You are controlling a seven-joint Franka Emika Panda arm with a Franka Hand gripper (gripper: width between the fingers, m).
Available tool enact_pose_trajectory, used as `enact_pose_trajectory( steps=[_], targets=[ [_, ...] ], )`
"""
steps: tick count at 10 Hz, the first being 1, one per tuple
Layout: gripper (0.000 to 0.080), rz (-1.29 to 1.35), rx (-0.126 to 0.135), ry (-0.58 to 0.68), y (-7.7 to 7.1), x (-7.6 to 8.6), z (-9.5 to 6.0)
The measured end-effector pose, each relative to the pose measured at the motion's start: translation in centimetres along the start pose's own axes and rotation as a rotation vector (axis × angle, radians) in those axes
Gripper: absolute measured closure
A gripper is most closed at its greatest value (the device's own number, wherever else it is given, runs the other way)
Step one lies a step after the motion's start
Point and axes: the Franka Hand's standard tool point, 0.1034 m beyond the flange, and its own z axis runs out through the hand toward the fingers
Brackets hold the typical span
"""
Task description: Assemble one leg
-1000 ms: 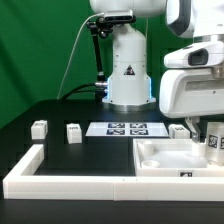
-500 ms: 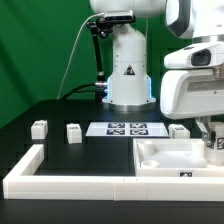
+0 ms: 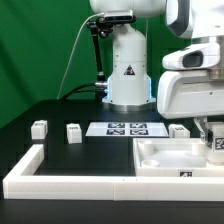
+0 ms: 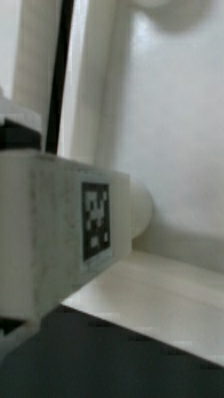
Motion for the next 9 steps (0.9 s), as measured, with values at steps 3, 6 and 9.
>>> enact_pose_trajectory(
  steps=[3, 6, 9],
  targets=[
    [0.0509, 0.416, 0.016, -0.005, 0.38, -0.08, 0.12],
    [0.0509, 0.822, 0.027, -0.011, 0.67, -0.1, 0.17],
    [0.0509, 1.089, 0.037, -0.026, 0.87, -0.14, 0.21]
  ],
)
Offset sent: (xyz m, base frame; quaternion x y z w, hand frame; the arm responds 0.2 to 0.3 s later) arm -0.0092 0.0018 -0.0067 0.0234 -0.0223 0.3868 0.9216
